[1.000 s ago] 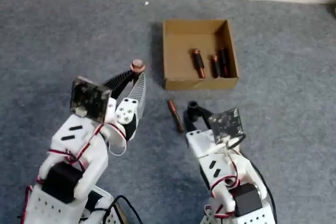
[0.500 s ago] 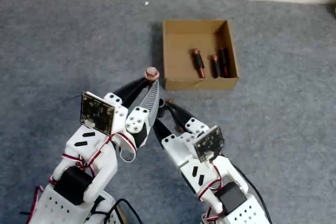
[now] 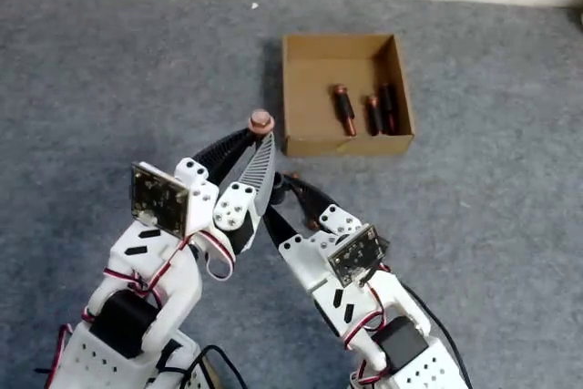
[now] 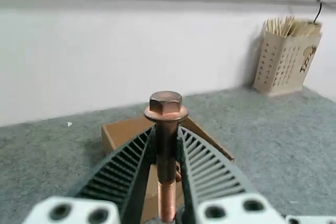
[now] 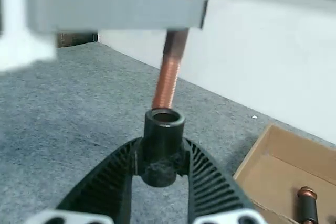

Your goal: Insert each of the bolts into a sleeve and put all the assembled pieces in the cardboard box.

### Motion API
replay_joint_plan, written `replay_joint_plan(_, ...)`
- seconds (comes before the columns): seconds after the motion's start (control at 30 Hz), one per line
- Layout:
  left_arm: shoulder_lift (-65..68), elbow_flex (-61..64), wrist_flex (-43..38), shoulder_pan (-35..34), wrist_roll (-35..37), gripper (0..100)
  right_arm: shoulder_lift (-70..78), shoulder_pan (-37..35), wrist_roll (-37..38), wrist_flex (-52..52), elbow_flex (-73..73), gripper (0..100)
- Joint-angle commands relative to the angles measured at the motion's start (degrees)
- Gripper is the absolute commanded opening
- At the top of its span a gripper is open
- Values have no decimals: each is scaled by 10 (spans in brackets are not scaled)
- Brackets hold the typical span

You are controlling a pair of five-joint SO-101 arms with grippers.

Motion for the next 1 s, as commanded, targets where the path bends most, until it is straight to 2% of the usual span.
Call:
replay_joint_plan(0.0,-11,-44,-21,16,5,6,-7,-7,7,0,52,5)
replay_joint_plan(0.3,-52,-53,-9,18,5,5,-6,-9,7,0,52,5)
replay_joint_plan(0.53,-31,-22,-11,53,4,6,-7,-7,7,0,52,5)
replay_joint_plan(0.87,-22,18,-9,50,3,6,-7,-6,7,0,52,5)
replay_joint_plan(0.97,-22,30,-9,41,-23,6,-7,9,7,-1,52,5)
